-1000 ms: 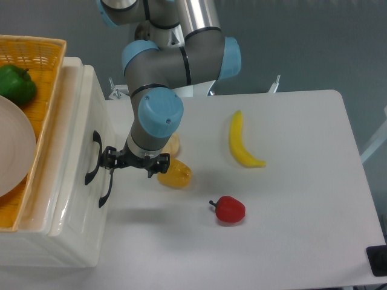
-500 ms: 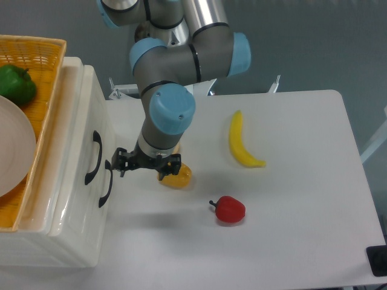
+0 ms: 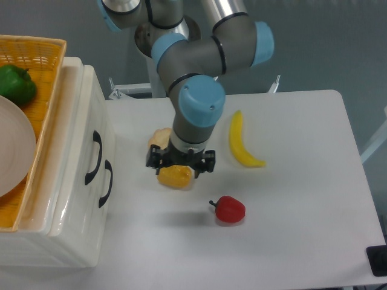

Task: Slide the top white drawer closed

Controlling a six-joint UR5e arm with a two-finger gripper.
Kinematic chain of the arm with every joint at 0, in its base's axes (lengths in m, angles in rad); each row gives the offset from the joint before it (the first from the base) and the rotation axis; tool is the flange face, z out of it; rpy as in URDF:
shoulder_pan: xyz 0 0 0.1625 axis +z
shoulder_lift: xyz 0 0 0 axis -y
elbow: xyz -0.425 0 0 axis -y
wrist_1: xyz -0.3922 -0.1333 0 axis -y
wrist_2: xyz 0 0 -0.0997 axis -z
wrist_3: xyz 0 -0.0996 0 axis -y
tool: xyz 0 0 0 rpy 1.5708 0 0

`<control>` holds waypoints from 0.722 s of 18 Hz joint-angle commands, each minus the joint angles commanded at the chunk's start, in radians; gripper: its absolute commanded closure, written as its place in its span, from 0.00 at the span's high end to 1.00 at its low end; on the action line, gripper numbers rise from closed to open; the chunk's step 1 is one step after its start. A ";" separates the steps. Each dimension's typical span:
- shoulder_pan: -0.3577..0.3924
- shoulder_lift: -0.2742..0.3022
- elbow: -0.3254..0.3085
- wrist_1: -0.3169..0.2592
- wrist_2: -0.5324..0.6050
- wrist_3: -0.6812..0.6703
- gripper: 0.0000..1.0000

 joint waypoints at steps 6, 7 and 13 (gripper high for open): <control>0.077 0.032 -0.001 -0.011 0.000 0.101 1.00; 0.081 0.032 -0.001 -0.011 0.002 0.109 1.00; 0.127 0.044 -0.003 -0.011 0.026 0.213 1.00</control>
